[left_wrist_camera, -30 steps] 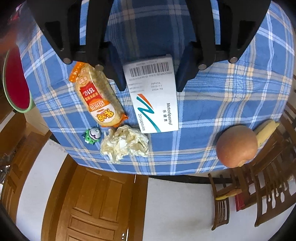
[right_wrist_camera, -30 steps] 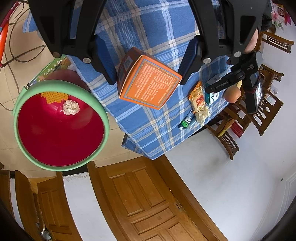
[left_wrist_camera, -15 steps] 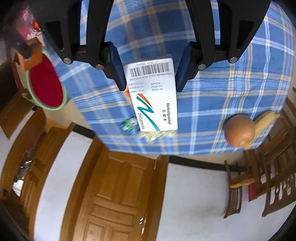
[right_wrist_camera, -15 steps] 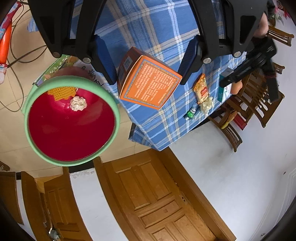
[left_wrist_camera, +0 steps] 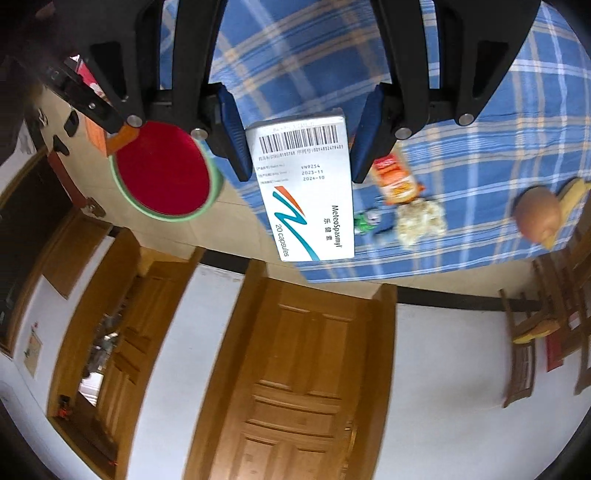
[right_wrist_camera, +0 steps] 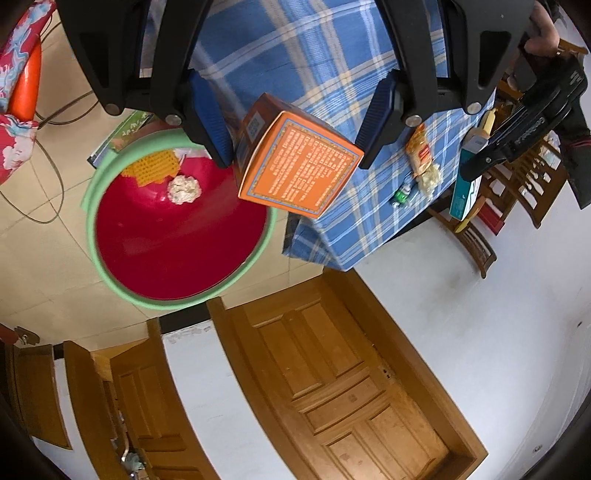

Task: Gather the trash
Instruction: 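Carry the white medicine box and orange box over the red bucket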

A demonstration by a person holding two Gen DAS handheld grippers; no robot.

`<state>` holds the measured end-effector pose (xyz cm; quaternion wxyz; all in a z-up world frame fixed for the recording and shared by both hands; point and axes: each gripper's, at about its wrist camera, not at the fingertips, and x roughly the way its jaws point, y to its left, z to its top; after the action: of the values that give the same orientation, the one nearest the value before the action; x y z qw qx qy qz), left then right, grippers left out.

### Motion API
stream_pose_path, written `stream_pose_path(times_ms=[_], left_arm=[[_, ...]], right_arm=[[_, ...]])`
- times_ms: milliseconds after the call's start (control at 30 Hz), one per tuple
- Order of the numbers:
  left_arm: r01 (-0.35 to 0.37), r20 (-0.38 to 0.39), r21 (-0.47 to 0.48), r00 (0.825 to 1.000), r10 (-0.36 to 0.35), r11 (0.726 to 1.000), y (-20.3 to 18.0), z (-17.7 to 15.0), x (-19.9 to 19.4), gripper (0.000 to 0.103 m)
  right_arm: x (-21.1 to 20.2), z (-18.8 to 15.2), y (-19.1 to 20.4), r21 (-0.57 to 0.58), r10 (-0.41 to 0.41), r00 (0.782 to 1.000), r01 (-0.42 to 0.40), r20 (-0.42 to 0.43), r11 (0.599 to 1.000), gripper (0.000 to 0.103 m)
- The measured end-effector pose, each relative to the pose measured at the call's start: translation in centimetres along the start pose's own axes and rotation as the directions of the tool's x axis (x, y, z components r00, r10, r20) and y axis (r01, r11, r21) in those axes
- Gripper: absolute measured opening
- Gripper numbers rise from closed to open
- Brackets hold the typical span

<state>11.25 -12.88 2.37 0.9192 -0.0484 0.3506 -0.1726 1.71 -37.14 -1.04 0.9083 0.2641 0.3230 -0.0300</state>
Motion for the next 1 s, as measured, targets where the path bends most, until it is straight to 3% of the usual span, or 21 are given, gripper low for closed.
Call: stream_pose_path(times_ms=[567, 1000], left_arm=[[0.166, -0.093, 0.141, 0.984, -0.154, 0.976, -10.2, 0.4, 5.6, 0.054], [0.213, -0.203, 0.188, 0.964, -0.174, 0.959, -14.3, -0.9, 11.2, 0.054]], right_arm=[[0.1, 2.7, -6.0, 0.082, -0.128, 0.991, 0.125, 0.031, 0.989, 0.07], [1.4, 4.1, -9.3, 0.122, -0.187, 0.982, 0.184, 0.014, 0.975, 0.07]])
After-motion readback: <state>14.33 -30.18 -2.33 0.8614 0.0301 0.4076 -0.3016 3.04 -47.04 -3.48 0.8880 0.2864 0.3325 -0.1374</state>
